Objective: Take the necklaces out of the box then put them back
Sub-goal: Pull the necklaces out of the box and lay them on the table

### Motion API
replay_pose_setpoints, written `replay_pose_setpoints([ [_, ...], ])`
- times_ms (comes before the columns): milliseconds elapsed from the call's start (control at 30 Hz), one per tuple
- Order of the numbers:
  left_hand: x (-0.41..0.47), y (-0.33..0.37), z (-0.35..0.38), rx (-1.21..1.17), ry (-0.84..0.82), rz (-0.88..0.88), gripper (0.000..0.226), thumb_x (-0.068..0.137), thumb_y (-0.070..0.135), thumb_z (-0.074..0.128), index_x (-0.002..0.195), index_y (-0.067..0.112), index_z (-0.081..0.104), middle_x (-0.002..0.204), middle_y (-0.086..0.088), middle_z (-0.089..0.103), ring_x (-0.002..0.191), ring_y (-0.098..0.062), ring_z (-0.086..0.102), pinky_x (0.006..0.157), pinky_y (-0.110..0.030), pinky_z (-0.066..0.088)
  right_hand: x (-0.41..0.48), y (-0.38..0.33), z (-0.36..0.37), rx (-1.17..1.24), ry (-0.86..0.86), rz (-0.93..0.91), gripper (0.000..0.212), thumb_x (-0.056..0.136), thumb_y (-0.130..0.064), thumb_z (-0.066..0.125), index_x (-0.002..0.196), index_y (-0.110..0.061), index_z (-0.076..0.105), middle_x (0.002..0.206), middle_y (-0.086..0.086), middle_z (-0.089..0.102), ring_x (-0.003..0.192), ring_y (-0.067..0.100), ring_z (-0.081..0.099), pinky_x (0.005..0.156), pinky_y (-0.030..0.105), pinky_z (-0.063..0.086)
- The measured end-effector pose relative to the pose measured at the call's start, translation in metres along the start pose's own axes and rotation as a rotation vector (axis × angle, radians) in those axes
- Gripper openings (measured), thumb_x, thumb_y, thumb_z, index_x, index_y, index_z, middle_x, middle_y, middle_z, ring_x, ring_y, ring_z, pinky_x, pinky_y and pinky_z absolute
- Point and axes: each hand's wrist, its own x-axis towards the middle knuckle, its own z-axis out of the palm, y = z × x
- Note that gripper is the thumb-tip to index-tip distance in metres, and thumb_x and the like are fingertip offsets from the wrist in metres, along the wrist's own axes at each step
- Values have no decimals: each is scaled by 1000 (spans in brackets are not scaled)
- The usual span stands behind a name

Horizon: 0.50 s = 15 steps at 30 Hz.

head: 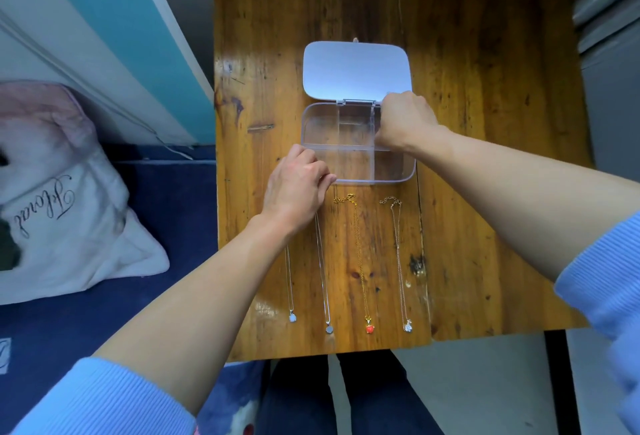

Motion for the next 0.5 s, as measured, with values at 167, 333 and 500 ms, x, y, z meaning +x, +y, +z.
replay_pose_setpoints([
  [167,1,-2,1,10,-8,6,26,93,32,59,93,10,74,90,-4,63,99,-20,50,69,-32,45,-5,8,-7,200,-28,90,11,76,-8,74,86,-6,72,79,10,67,71,24,64,64,34,59],
  [333,2,1,-2,9,-23,11,22,93,29,59,97,13,73,95,-3,64,98,-20,50,78,-31,40,-18,16,-28,467,20,131,10,79,-10,71,69,-12,71,73,6,65,71,16,64,60,29,57],
  [500,13,16,-11,-97,18,-59,19,93,25,57,99,14,71,98,-5,65,97,-24,54,88,-35,39,-45,48,-58,855,-2,258,7,85,-11,68,80,-8,72,75,9,66,66,14,66,50,18,53],
])
